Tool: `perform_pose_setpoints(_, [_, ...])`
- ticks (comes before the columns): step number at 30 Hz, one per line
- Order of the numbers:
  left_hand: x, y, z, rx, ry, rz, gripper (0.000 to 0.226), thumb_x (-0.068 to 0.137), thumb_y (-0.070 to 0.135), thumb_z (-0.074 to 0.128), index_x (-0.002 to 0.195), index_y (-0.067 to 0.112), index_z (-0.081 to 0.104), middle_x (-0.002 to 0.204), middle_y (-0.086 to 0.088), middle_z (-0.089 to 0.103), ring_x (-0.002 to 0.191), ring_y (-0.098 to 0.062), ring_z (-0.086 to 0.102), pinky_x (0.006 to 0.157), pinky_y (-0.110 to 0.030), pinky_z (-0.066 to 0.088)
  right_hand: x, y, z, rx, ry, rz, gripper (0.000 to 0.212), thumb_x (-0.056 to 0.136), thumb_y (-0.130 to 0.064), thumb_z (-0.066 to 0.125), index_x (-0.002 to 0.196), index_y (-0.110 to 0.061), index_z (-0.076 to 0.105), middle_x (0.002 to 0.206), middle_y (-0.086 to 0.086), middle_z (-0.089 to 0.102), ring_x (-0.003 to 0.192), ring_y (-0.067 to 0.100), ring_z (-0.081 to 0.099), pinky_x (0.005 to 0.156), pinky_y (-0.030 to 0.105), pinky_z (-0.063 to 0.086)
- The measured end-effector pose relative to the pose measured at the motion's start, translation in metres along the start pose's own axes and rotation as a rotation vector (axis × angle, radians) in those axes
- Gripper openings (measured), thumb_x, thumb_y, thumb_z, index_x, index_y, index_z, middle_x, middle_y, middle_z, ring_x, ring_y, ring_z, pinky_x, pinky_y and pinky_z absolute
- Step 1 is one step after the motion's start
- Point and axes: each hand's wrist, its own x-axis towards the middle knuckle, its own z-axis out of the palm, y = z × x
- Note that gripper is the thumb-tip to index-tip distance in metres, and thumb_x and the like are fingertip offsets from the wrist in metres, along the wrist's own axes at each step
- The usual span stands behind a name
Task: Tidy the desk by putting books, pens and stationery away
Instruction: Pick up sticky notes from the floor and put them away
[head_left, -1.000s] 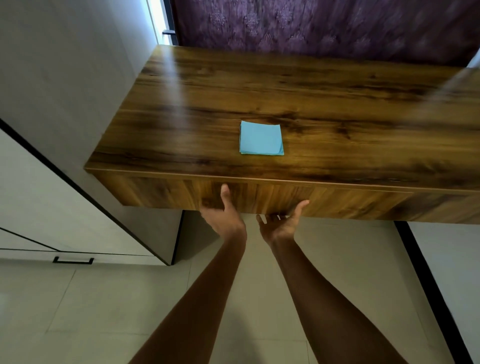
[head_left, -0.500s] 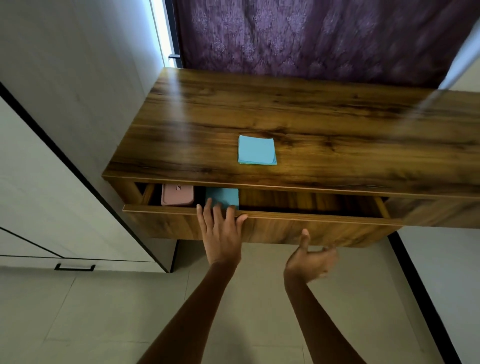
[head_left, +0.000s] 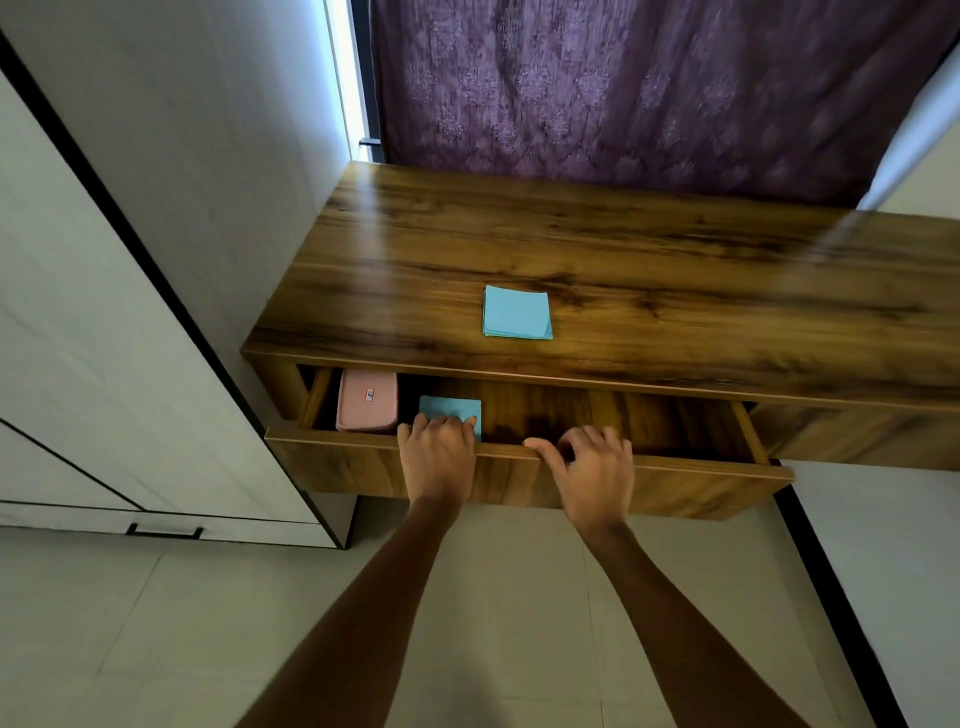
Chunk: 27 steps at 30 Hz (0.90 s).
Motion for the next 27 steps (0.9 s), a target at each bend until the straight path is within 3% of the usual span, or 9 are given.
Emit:
perform_pose_setpoints(3, [-0.006,0.007,-0.009,0.053,-0.081,-0.029,0.042,0.100,0.040,0.036,0.105,0.010,0.065,0.101,-0.006,0.071,0.095,-0.018,0.066,0.087,-0.032,0.051,0.003,-0.007,-0.011,0.071,-0.126,0.062,0.054,0.087,-0.064,0.044,0.065,-0.017,0.060,0.060,-0.004,0.056,0.065,0.013,0.059,0.060,0.024,0.043])
perform_pose_setpoints(6, [-0.003,0.013,-0.020,0.046,-0.113,-0.092,0.047,0.100,0.044,0.033,0.099,0.010,0.065,0.084,-0.003,0.068,0.077,-0.016,0.067,0.060,-0.023,0.048,0.014,-0.013,-0.019,0.096,-0.244,0.111,0.050,0.089,-0.063,0.039,0.064,-0.021,0.051,0.053,-0.009,0.044,0.055,0.008,0.052,0.052,0.018,0.034])
perform_pose_setpoints(8, [0.006,0.016,-0.023,-0.012,-0.078,-0.086,0.046,0.101,0.044,0.029,0.097,0.013,0.063,0.079,-0.002,0.065,0.070,-0.015,0.064,0.056,-0.023,0.044,0.024,-0.017,-0.023,0.125,-0.215,0.135,0.048,0.091,-0.059,0.041,0.070,-0.019,0.056,0.057,-0.007,0.048,0.056,0.008,0.053,0.050,0.017,0.035])
perform_pose_setpoints(10, [0.020,0.020,-0.022,-0.079,-0.020,-0.014,0.038,0.101,0.042,0.033,0.104,0.015,0.059,0.087,-0.001,0.066,0.077,-0.015,0.064,0.068,-0.027,0.047,0.039,-0.021,-0.026,0.191,-0.129,0.193,0.044,0.092,-0.055,0.044,0.084,-0.015,0.062,0.071,-0.003,0.060,0.065,0.008,0.058,0.055,0.016,0.041])
perform_pose_setpoints(12, [0.037,0.026,-0.023,-0.183,0.064,0.029,0.031,0.098,0.039,0.041,0.112,0.015,0.056,0.103,-0.002,0.064,0.096,-0.017,0.060,0.085,-0.031,0.043,0.061,-0.027,-0.028,0.286,-0.049,0.273,0.040,0.092,-0.048,0.051,0.101,-0.011,0.064,0.094,0.002,0.066,0.086,0.013,0.062,0.067,0.021,0.049])
perform_pose_setpoints(16, [0.077,0.042,-0.027,-0.508,0.045,-0.045,0.034,0.094,0.030,0.054,0.122,0.012,0.052,0.122,-0.008,0.053,0.115,-0.021,0.048,0.097,-0.038,0.044,0.109,-0.040,-0.034,0.528,-0.103,0.454,0.037,0.094,-0.029,0.057,0.125,-0.011,0.055,0.123,0.006,0.060,0.113,0.020,0.057,0.078,0.022,0.047])
perform_pose_setpoints(19, [0.105,0.055,-0.029,-0.716,-0.068,-0.148,0.044,0.094,0.027,0.055,0.133,0.011,0.045,0.134,-0.010,0.047,0.126,-0.024,0.042,0.104,-0.041,0.042,0.136,-0.045,-0.033,0.684,-0.190,0.538,0.040,0.096,-0.022,0.052,0.134,-0.009,0.048,0.131,0.009,0.056,0.121,0.022,0.053,0.087,0.025,0.045])
perform_pose_setpoints(24, [0.135,0.068,-0.025,-0.555,-0.233,-0.238,0.064,0.090,0.026,0.061,0.143,0.006,0.030,0.145,-0.013,0.038,0.135,-0.030,0.033,0.111,-0.041,0.033,0.163,-0.044,-0.020,0.650,-0.307,0.574,0.041,0.097,-0.020,0.051,0.135,-0.006,0.047,0.135,0.012,0.054,0.124,0.025,0.051,0.096,0.030,0.043])
perform_pose_setpoints(27, [0.153,0.072,-0.020,-0.639,-0.258,-0.325,0.058,0.090,0.022,0.062,0.138,0.004,0.036,0.142,-0.015,0.043,0.132,-0.030,0.040,0.108,-0.042,0.039,0.176,-0.045,-0.015,0.644,-0.315,0.593,0.036,0.095,-0.018,0.055,0.129,-0.004,0.053,0.132,0.012,0.056,0.121,0.024,0.054,0.088,0.026,0.044])
